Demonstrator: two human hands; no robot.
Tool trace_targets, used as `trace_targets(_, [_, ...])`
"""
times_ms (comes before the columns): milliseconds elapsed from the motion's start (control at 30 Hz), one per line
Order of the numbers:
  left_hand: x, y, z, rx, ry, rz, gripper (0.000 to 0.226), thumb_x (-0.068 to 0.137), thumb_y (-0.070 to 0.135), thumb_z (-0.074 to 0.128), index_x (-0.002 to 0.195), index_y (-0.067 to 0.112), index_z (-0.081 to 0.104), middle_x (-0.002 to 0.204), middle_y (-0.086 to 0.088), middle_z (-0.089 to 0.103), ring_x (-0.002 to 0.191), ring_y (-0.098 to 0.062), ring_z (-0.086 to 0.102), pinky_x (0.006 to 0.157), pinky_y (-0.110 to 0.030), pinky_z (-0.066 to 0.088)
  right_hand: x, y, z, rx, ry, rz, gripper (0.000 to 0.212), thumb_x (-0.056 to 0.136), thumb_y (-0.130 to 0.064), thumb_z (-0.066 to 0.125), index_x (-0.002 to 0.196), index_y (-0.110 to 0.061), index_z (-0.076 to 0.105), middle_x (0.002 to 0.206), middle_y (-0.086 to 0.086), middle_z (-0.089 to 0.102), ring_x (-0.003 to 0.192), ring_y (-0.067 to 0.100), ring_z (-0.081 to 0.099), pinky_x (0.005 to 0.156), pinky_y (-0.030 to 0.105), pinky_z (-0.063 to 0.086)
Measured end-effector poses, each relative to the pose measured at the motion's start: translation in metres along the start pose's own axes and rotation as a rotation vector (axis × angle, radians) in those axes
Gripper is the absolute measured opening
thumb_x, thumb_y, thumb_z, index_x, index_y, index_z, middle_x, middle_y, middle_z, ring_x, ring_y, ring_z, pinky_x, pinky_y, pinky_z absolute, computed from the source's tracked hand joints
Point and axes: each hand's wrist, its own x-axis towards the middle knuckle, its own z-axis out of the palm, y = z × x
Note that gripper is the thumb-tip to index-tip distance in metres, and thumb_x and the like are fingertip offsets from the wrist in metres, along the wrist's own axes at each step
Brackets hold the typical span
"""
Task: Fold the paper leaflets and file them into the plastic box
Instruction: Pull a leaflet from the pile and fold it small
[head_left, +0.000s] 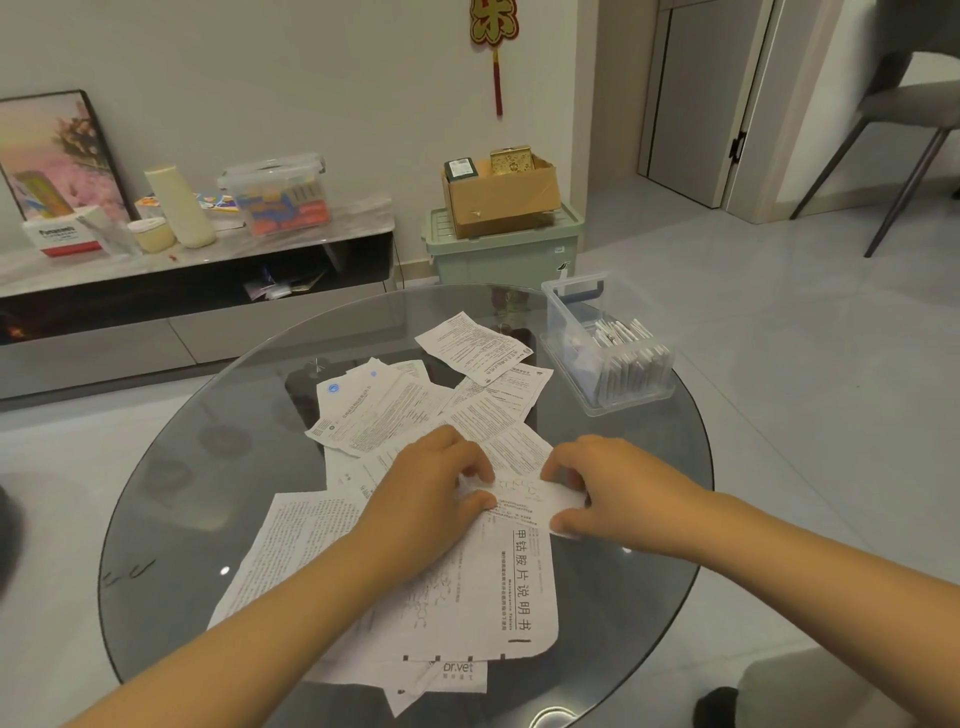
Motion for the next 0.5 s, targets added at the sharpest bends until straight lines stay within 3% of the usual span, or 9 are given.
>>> trace_targets(67, [-0.001, 0.002, 0.000, 0.001, -0.024, 0.058, 0.004, 0.086, 0.029, 0.066, 0.090, 0.029, 0.066, 0.092, 0.018, 0.053, 0.085, -0.001, 0.051, 0.080, -0.021, 0.044, -0.005, -0.002, 0.001, 0.020, -0.043, 0.005, 0.038, 0.079, -0.038, 0.070, 0.112, -0.026, 0.055, 0.084, -0.016, 0.047, 0.078, 0.008, 0.050, 0.060, 0.021, 0.040])
trace_targets(167, [-0.004, 0.004, 0.002, 0.021, -0.103, 0.129, 0.015, 0.086, 0.037, 0.064, 0.097, 0.030, 0.070, 0.096, 0.020, 0.058, 0.092, 0.001, 0.051, 0.085, -0.022, 0.044, -0.012, -0.003, 0.002, 0.057, -0.111, -0.003, 0.045, 0.076, -0.038, 0.073, 0.114, -0.027, 0.050, 0.080, -0.014, 0.050, 0.076, 0.009, 0.054, 0.060, 0.022, 0.042])
trace_targets(300, [-0.007, 0.004, -0.001, 0.011, -0.206, 0.186, 0.022, 0.084, 0.044, 0.065, 0.104, 0.035, 0.069, 0.107, 0.023, 0.057, 0.102, 0.004, 0.049, 0.090, -0.020, 0.041, -0.017, -0.002, -0.001, 0.037, -0.153, -0.068, 0.057, 0.074, -0.037, 0.076, 0.120, -0.033, 0.043, 0.094, -0.011, 0.055, 0.081, 0.009, 0.056, 0.068, 0.025, 0.048])
trace_targets(400, [-0.009, 0.004, -0.005, 0.036, -0.266, 0.224, 0.029, 0.084, 0.046, 0.064, 0.112, 0.039, 0.064, 0.114, 0.026, 0.051, 0.106, 0.009, 0.042, 0.089, -0.009, 0.034, -0.019, -0.002, -0.005, -0.017, -0.157, -0.157, 0.056, 0.076, -0.038, 0.074, 0.123, -0.036, 0.045, 0.106, -0.012, 0.046, 0.085, 0.005, 0.046, 0.067, 0.014, 0.040])
trace_targets(500, [-0.010, 0.004, -0.007, 0.051, -0.289, 0.247, 0.031, 0.084, 0.045, 0.064, 0.115, 0.040, 0.063, 0.119, 0.024, 0.050, 0.108, 0.009, 0.040, 0.088, -0.003, 0.028, -0.023, 0.001, -0.006, -0.060, -0.142, -0.259, 0.041, 0.078, -0.041, 0.072, 0.117, -0.038, 0.058, 0.119, -0.017, 0.041, 0.108, 0.003, 0.036, 0.087, 0.015, 0.038])
